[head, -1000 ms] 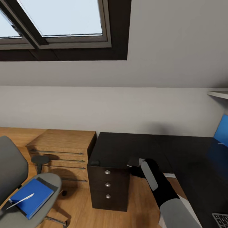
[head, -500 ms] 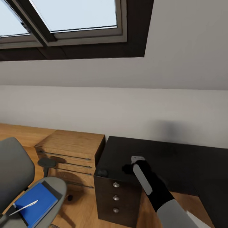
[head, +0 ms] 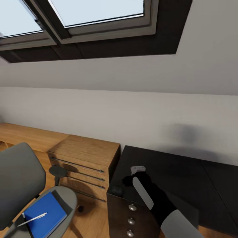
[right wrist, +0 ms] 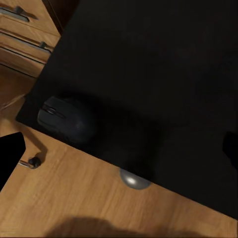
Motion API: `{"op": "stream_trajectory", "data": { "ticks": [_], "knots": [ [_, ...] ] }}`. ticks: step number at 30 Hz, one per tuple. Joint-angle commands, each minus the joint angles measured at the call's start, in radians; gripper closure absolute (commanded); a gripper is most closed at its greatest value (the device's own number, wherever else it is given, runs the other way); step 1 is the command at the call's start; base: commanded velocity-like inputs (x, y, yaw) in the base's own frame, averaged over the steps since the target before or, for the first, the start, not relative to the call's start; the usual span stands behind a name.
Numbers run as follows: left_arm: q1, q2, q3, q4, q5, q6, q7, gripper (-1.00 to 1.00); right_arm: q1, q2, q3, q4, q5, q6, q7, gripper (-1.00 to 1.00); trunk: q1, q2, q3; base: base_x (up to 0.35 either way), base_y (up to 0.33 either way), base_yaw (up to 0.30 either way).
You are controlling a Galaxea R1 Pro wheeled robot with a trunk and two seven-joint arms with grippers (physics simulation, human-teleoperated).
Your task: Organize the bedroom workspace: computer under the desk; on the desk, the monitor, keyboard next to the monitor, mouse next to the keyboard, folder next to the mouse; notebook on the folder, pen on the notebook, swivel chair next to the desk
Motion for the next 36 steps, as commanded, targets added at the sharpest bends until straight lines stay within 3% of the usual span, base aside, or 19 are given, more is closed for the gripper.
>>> {"op": "stream_trajectory", "data": {
  "ticks": [1, 3, 8, 11, 18, 23, 34, 35, 36],
  "knots": [
    [-0.001, 0.001, -0.008, -0.002, 0.011, -0.006, 0.006, -1.00, -0.001, 0.000, 0.006, 0.002, -0.010, 0.001, -0.010, -1.00, 0.000, -0.001, -0.001, 0.044, 0.000, 0.040],
    [-0.001, 0.001, -0.008, -0.002, 0.010, -0.006, 0.006, -1.00, -0.001, 0.000, 0.011, 0.004, -0.011, 0.000, -0.009, -1.00, 0.000, -0.001, -0.002, 0.029, 0.000, 0.026],
    [-0.001, 0.001, -0.009, -0.004, -0.037, -0.006, 0.007, -1.00, -0.001, -0.001, 0.020, 0.008, -0.011, -0.002, -0.009, -1.00, 0.000, -0.001, -0.002, 0.001, 0.000, 0.001],
    [-0.001, 0.001, -0.009, -0.010, -0.044, -0.006, 0.007, -1.00, -0.001, 0.000, 0.022, 0.024, -0.010, -0.019, -0.009, -1.00, 0.000, -0.001, -0.002, 0.000, 0.000, 0.032],
    [-0.001, 0.001, -0.009, -0.011, -0.045, -0.007, 0.007, -1.00, -0.001, 0.000, 0.065, 0.032, -0.009, -0.044, -0.012, -1.00, 0.000, -0.001, -0.003, 0.000, 0.000, 0.195],
    [-0.001, 0.001, -0.009, -0.011, -0.045, -0.007, 0.007, -1.00, -0.001, 0.000, 0.070, 0.032, -0.009, -0.046, -0.012, -1.00, 0.000, -0.001, -0.005, 0.000, 0.000, 0.205],
    [-0.001, 0.002, -0.009, -0.011, -0.045, -0.007, 0.007, -1.00, -0.001, -0.003, 0.071, 0.034, -0.008, -0.081, -0.011, -1.00, 0.000, -0.001, -0.005, 0.000, 0.000, 0.013],
    [-0.001, 0.002, -0.009, -0.011, -0.045, -0.007, 0.007, -1.00, -0.001, -0.004, 0.074, 0.035, -0.008, -0.092, -0.010, -1.00, 0.000, -0.001, -0.005, 0.000, 0.000, 0.000],
    [-0.001, 0.001, -0.011, -0.011, -0.045, -0.065, 0.008, -1.00, -0.001, -0.003, 0.125, 0.054, -0.002, -0.108, -0.009, -1.00, 0.000, -0.001, -0.005, 0.000, 0.000, 0.000]
  ]
}}
